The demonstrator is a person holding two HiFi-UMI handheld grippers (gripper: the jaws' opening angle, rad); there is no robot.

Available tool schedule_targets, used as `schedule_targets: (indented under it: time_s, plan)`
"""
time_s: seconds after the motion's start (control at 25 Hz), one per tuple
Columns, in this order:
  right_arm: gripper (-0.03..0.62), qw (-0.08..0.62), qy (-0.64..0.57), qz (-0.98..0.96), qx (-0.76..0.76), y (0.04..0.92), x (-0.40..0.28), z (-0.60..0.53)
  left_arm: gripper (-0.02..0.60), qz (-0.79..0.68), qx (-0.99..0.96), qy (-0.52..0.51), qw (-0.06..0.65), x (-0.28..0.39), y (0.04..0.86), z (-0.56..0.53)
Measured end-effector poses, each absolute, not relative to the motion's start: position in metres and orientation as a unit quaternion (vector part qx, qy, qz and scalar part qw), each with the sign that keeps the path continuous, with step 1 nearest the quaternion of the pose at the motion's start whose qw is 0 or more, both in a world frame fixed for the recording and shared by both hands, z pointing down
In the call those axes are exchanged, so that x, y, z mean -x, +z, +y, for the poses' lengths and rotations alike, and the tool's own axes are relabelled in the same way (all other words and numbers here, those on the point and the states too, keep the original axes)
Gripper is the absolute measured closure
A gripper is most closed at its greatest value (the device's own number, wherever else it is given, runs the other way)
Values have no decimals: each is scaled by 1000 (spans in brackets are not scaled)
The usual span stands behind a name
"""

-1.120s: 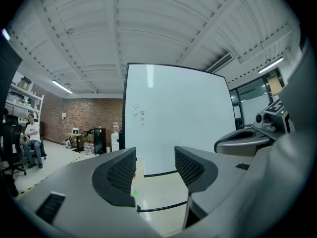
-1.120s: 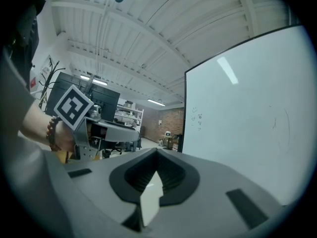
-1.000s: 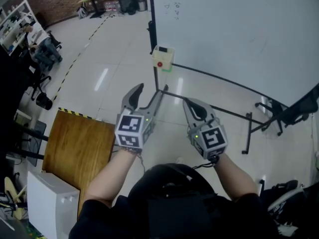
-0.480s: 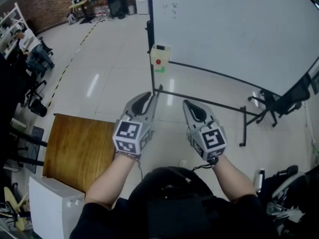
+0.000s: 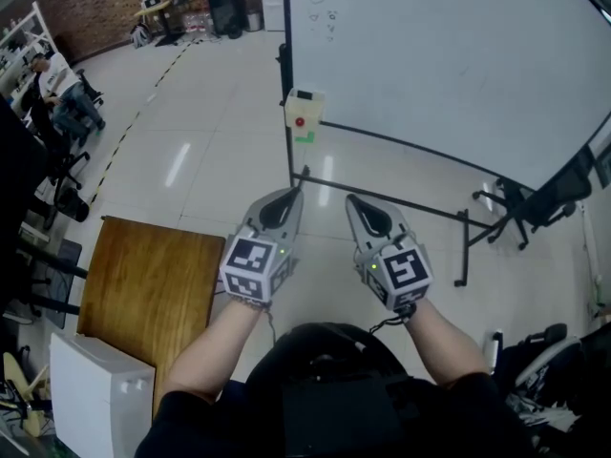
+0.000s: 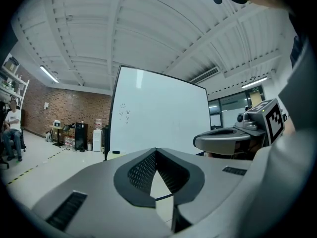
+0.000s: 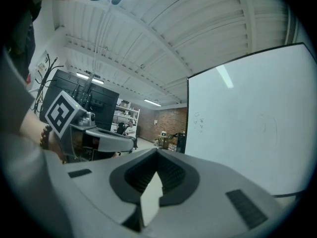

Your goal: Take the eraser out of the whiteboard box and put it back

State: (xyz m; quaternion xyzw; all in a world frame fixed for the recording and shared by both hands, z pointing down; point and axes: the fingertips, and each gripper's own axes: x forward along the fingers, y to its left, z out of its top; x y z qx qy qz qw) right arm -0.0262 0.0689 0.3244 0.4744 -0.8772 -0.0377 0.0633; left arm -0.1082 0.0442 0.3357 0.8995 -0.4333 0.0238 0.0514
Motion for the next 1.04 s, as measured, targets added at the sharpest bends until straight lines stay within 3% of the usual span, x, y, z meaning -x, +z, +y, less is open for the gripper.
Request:
schedule_targets:
  time_s: [1.04]
  plan:
    - [569,70,-31,-891,-448,329,6,67,580,-448,-891,44,58,79,348,43]
